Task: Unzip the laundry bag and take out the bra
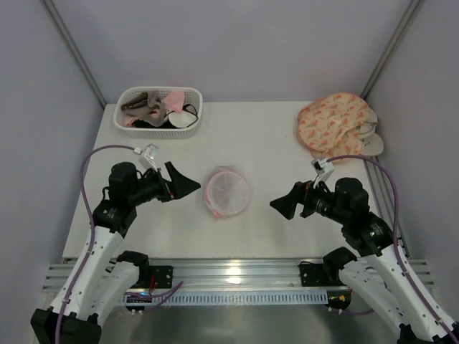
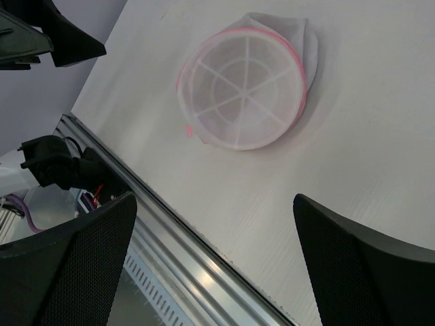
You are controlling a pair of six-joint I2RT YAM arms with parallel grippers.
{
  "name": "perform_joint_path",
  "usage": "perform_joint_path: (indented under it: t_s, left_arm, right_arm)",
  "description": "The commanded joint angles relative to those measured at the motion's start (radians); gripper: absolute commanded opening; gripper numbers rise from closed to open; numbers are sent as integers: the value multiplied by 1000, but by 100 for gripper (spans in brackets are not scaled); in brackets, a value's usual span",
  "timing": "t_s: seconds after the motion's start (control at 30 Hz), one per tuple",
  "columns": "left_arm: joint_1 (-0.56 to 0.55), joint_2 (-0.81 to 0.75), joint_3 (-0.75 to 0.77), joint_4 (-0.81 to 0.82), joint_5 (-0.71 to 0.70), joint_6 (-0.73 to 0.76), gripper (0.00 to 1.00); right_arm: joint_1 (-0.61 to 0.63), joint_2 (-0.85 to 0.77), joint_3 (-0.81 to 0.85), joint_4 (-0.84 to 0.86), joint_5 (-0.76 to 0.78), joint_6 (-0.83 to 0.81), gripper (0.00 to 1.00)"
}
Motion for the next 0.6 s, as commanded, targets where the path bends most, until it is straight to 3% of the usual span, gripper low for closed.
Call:
perform_joint_path:
  t_s: [0.0,0.17,0.4,0.57]
  left_arm:
    - [1,-7,-14,-62,26,-45,100]
    - [-1,111,-40,-64,66,-36,99]
    - [-108,203,-84,83,-164,-118,99]
    - [-200,235,-104,146,-324,-181,99]
  right_arm:
    - [51,22,3,31,44,39,99]
    - [191,82,-5,66,159,42,99]
    - [419,211,32,66,481,70,99]
    - [500,292,57,42,642,94,99]
